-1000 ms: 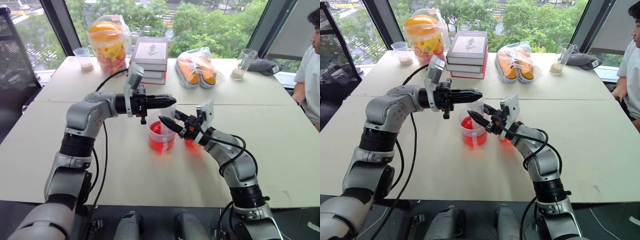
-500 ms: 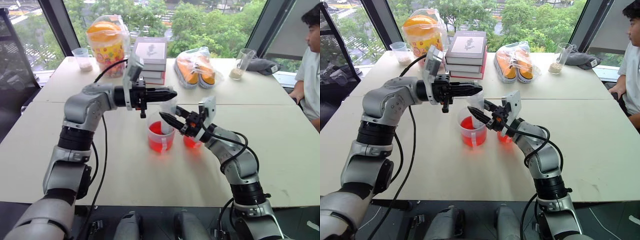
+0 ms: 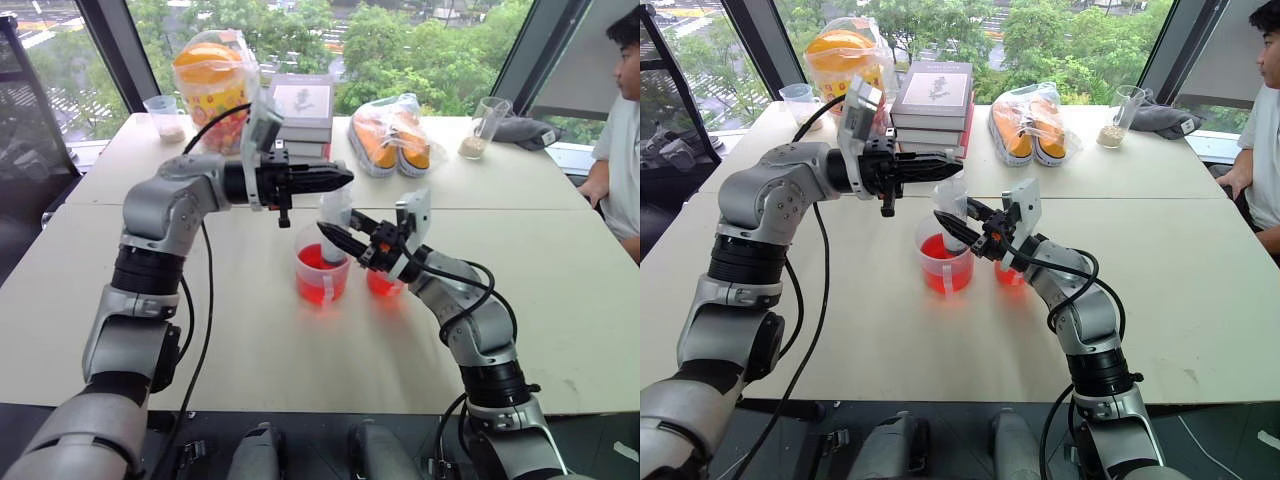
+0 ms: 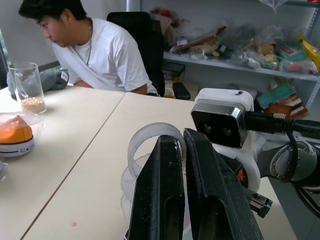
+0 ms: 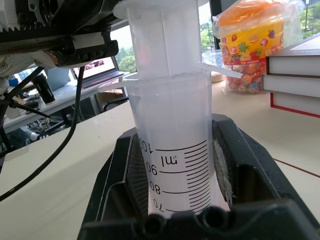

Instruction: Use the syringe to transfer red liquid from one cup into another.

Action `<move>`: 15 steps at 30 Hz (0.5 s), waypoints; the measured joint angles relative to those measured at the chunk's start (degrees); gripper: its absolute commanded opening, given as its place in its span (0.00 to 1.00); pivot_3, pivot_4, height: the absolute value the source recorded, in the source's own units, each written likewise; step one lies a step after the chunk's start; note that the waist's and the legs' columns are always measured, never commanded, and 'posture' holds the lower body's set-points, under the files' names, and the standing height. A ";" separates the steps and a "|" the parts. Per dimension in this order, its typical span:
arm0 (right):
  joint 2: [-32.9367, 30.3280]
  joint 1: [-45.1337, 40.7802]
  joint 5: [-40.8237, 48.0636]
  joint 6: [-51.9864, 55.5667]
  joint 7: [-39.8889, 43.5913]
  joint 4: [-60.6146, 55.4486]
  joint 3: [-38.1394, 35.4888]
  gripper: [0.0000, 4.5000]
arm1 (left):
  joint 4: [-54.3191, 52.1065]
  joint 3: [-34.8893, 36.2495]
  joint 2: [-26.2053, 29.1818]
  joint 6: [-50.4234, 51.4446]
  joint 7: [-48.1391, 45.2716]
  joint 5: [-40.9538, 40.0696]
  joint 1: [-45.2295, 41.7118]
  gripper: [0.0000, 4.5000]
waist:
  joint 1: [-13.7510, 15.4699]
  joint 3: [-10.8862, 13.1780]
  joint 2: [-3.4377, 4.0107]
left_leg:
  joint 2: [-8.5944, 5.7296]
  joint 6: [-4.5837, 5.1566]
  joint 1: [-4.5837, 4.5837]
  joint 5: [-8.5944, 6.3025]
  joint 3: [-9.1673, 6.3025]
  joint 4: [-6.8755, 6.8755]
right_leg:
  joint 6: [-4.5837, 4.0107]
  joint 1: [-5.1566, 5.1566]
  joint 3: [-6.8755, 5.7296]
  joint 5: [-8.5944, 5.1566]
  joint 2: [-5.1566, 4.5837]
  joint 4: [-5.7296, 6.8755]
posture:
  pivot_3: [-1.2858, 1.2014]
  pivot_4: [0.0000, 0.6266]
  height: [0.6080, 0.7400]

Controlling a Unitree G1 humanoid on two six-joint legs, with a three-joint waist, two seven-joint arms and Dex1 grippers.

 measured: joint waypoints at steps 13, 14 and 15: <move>-0.48 0.04 0.01 0.92 0.13 -0.08 0.22 0.31 | -0.01 0.41 0.01 -0.01 0.11 -0.11 -0.04 0.01 | -0.02 0.00 0.00 | 0.00 0.00 0.00 0.00 0.00 0.00 | 0.00 0.00 0.00 0.00 0.00 0.00 | 0.52 0.24 1.00; -0.56 -0.07 0.03 1.17 0.15 -0.13 0.22 0.31 | -0.03 0.41 0.03 0.01 0.11 -0.13 -0.04 0.01 | -0.03 0.00 0.00 | 0.00 0.00 0.00 0.00 0.00 0.00 | 0.00 0.00 0.00 0.00 0.00 0.00 | 0.52 0.24 1.00; -0.65 -0.20 0.05 1.33 0.19 -0.16 0.22 0.31 | -0.06 0.41 0.10 0.02 0.11 -0.19 -0.03 0.01 | -0.04 0.00 0.00 | 0.00 0.00 0.00 0.00 0.00 0.00 | 0.00 0.00 0.00 0.00 0.00 0.00 | 0.52 0.24 1.00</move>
